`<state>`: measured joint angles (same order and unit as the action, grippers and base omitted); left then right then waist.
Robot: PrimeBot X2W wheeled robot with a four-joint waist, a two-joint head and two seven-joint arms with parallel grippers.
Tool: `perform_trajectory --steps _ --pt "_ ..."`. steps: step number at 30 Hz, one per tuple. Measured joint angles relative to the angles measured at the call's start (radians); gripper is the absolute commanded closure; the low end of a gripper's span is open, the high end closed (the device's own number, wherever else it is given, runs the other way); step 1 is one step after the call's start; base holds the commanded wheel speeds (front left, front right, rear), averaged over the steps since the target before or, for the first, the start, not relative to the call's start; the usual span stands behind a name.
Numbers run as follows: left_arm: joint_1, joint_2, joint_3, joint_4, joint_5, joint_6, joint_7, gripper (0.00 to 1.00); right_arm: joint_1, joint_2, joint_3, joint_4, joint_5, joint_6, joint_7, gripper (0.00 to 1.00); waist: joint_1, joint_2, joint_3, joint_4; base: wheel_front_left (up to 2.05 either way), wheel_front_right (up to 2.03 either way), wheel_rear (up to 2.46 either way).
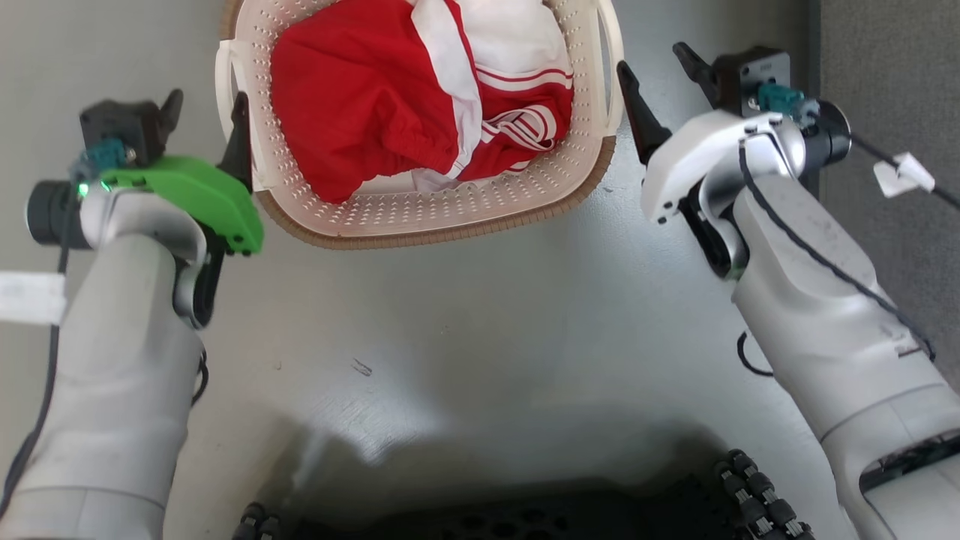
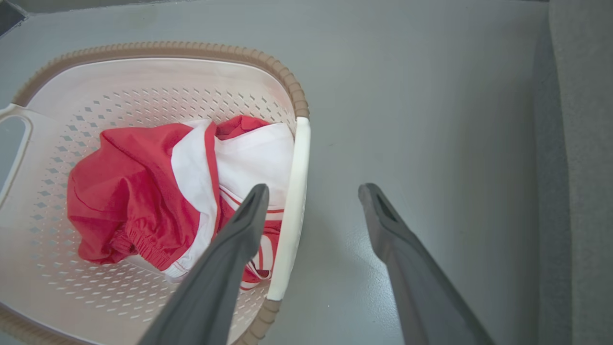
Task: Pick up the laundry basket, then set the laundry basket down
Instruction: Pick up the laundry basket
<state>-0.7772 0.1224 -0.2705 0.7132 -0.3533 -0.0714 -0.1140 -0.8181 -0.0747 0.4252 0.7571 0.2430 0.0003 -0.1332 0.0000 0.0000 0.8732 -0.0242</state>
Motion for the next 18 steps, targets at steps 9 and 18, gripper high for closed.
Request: perform_trajectory --steps 9,18 --pt "-0.090 -0.005 0.001 0.096 -0.038 -0.026 0.085 0.00 -0.086 0.006 0.019 0.100 0.026 0.026 0.083 0.00 0.0000 0.0000 0.019 0.002 0.00 0.00 0.00" --pt "-0.160 -0.012 -0.017 0.177 -0.061 -0.044 0.162 0.00 -0.154 0.008 0.051 0.155 0.065 0.053 0.135 0.00 0.0000 0.0000 0.044 -0.001 0.00 0.00 0.00"
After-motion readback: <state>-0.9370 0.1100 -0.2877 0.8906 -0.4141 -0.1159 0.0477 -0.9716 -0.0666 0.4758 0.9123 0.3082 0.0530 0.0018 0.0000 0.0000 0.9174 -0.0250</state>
